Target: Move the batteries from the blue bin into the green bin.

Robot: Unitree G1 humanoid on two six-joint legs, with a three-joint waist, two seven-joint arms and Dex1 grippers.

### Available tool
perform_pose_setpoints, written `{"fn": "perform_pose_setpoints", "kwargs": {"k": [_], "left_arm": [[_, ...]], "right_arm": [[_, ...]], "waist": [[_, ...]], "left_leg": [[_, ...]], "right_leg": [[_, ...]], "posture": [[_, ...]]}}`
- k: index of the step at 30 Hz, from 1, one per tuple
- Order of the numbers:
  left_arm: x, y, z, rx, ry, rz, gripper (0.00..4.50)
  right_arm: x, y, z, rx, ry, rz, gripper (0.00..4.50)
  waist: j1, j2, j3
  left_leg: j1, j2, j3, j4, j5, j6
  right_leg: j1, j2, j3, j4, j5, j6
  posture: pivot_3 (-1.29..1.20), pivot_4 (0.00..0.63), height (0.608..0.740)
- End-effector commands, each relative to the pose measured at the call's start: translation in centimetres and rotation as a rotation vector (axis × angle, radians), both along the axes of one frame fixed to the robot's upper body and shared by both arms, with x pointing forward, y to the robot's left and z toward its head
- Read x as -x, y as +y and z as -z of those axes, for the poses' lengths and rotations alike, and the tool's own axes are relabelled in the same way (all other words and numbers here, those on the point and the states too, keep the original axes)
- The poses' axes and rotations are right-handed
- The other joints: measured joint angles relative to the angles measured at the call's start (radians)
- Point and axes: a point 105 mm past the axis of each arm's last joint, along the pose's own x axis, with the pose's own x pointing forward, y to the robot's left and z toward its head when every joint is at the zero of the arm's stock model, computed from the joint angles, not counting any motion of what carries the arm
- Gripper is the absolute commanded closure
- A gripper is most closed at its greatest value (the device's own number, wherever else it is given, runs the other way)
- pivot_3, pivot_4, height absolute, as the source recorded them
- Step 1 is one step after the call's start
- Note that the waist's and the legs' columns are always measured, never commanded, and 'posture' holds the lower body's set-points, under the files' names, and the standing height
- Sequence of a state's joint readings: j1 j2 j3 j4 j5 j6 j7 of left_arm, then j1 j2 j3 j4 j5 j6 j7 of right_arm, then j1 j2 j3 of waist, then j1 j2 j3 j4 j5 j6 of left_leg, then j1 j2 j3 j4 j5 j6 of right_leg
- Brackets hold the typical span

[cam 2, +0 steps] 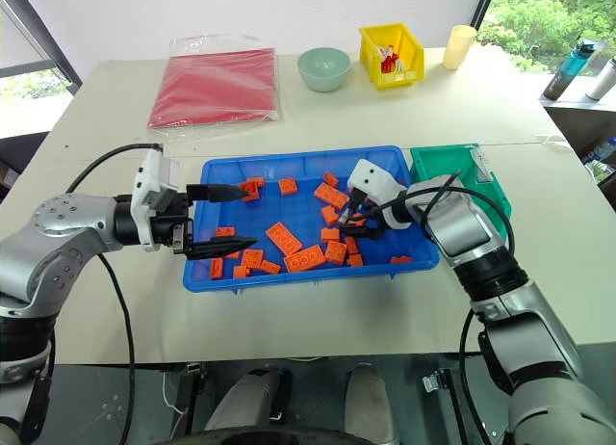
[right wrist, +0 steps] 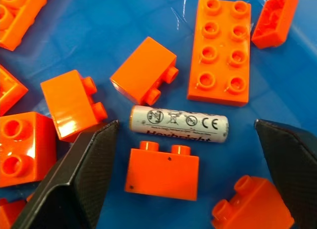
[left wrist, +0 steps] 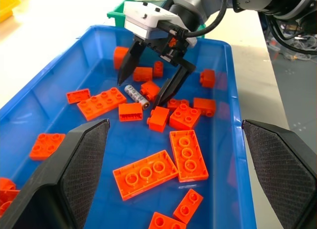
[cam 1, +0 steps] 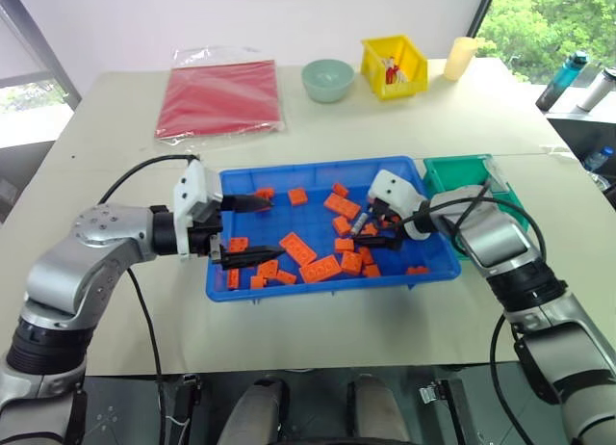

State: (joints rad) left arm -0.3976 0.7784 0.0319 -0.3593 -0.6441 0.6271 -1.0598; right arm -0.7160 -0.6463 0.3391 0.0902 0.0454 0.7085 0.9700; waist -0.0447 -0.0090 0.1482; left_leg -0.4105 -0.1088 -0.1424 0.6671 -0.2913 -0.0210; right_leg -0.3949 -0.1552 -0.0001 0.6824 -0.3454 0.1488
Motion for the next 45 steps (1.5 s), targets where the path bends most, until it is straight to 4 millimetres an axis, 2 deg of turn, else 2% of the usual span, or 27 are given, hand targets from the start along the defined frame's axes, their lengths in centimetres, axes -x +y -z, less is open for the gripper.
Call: {"fn": "perform_pose_setpoints", "kwargs": {"k": [1,3,7,10,13,15,18,21,23,24,25,27,31,34,38,41,45], "left_arm": [[0.1,0.0,-0.8,0.004,-0.038,0.012,0.00],[0.1,0.0,-0.7,0.002,-0.037,0.012,0.00],[0.1,0.0,-0.6,0.002,-0.036,0.012,0.00],[0.2,0.1,-0.4,0.004,-0.032,0.010,0.00],[0.4,0.4,0.1,-0.003,-0.018,0.005,0.00],[0.5,0.7,0.4,-0.008,-0.011,0.000,0.00],[0.4,1.3,0.6,-0.011,0.000,-0.014,0.00],[0.2,1.7,0.7,-0.013,0.005,-0.020,0.00],[-0.1,1.7,0.6,-0.013,0.005,-0.020,0.00],[-0.2,1.7,0.6,-0.013,0.005,-0.019,0.00],[-0.3,1.7,0.5,-0.014,0.004,-0.017,0.00],[-0.6,1.6,0.3,-0.015,-0.002,-0.012,0.00],[-1.1,1.7,-0.1,-0.018,-0.010,-0.010,0.00],[-1.3,2.4,-0.3,-0.026,-0.014,-0.022,0.00],[-1.2,4.1,-1.0,-0.040,-0.020,-0.059,0.00],[-1.4,6.4,-2.0,-0.058,-0.034,-0.116,0.00],[-1.6,8.4,-3.1,-0.065,-0.045,-0.168,0.00]], "right_arm": [[-0.2,0.2,-1.0,-0.019,-0.045,0.004,1.90],[-0.3,0.2,-1.4,-0.033,-0.051,0.013,2.24],[0.2,-0.5,-2.9,-0.062,-0.077,0.036,2.24],[0.9,-2.1,-6.7,-0.141,-0.152,0.096,2.24],[1.6,-5.7,-10.6,-0.209,-0.224,0.224,2.24],[2.3,-9.0,-11.7,-0.199,-0.250,0.333,2.24],[3.9,-13.8,-11.5,-0.158,-0.236,0.485,2.24],[4.9,-15.6,-10.2,-0.145,-0.205,0.552,2.24],[5.2,-16.1,-8.9,-0.153,-0.176,0.578,2.24],[5.2,-16.1,-8.6,-0.155,-0.172,0.582,1.21],[5.1,-16.2,-8.4,-0.158,-0.175,0.589,0.95],[4.8,-16.4,-8.2,-0.174,-0.189,0.611,0.03],[5.2,-17.0,-8.3,-0.166,-0.209,0.583,0.03],[6.9,-17.4,-8.6,-0.156,-0.214,0.480,0.03],[9.5,-18.5,-9.1,-0.159,-0.203,0.343,0.03],[11.4,-20.3,-9.1,-0.125,-0.174,0.277,0.03],[11.6,-22.2,-9.4,-0.146,-0.178,0.287,0.03]], "waist": [[0.000,0.000,0.000],[0.000,0.000,0.000],[0.001,0.000,0.000],[0.002,0.000,0.000],[0.003,0.000,0.000],[0.007,0.000,0.000],[0.019,0.000,0.000],[0.021,0.000,0.000],[0.021,0.000,0.000],[0.022,0.001,0.000],[0.023,0.001,0.000],[0.024,0.001,0.000],[0.029,0.001,0.000],[0.033,0.000,0.000],[0.030,0.000,0.000],[0.024,0.000,0.000],[0.023,0.001,0.000]], "left_leg": [[0.000,0.000,0.000,0.000,0.000,0.000],[0.000,0.000,0.000,0.000,0.000,0.000],[0.000,0.000,0.000,0.000,0.000,0.000],[0.000,0.000,0.000,0.000,0.000,0.000],[0.000,0.000,0.000,0.000,0.000,0.000],[0.000,0.000,0.000,0.000,0.000,0.000],[0.000,0.000,0.000,0.000,0.000,0.000],[0.001,0.000,0.003,0.000,0.000,0.000],[0.001,0.001,0.004,0.000,0.000,0.000],[0.002,0.001,0.004,0.000,0.000,0.000],[0.002,0.001,0.004,0.000,0.000,0.000],[0.001,0.001,0.004,0.000,0.000,0.000],[0.001,0.001,0.004,0.000,0.000,0.000],[0.001,0.000,0.003,0.000,0.000,0.001],[0.001,0.000,0.003,0.000,-0.001,0.001],[0.003,0.001,0.004,0.000,-0.001,0.001],[0.003,0.002,0.004,0.000,-0.001,0.001]], "right_leg": [[0.000,0.000,0.000,0.000,0.000,0.000],[0.000,0.000,0.000,0.000,0.000,0.000],[0.000,0.000,0.000,0.000,0.000,0.000],[0.000,0.000,0.000,0.000,0.000,0.000],[0.000,0.000,0.000,0.000,0.000,0.000],[0.000,0.000,0.000,0.000,0.000,0.000],[0.001,0.000,0.000,-0.001,0.000,0.000],[0.001,0.000,0.001,-0.001,0.000,0.000],[0.001,0.000,0.001,-0.001,0.000,0.000],[0.001,0.000,0.001,-0.001,0.000,0.000],[0.001,0.000,0.001,-0.001,0.000,0.000],[0.001,0.000,0.001,-0.001,0.000,0.000],[0.001,-0.001,0.001,-0.001,0.000,0.000],[0.002,-0.001,0.000,-0.001,0.000,0.000],[0.002,0.000,0.000,-0.002,0.000,0.000],[0.003,0.000,0.000,-0.002,0.000,0.000],[0.004,0.000,0.000,-0.002,0.000,0.000]], "posture": [[0.00,0.150,0.717],[0.00,0.150,0.717],[0.00,0.150,0.717],[0.00,0.150,0.717],[0.00,0.150,0.717],[0.00,0.150,0.717],[0.00,0.150,0.717],[0.00,0.150,0.717],[0.00,0.150,0.717],[0.00,0.150,0.717],[0.00,0.150,0.717],[0.00,0.150,0.717],[0.00,0.150,0.717],[0.00,0.150,0.717],[0.00,0.150,0.717],[0.00,0.150,0.717],[0.00,0.150,0.717]]}}
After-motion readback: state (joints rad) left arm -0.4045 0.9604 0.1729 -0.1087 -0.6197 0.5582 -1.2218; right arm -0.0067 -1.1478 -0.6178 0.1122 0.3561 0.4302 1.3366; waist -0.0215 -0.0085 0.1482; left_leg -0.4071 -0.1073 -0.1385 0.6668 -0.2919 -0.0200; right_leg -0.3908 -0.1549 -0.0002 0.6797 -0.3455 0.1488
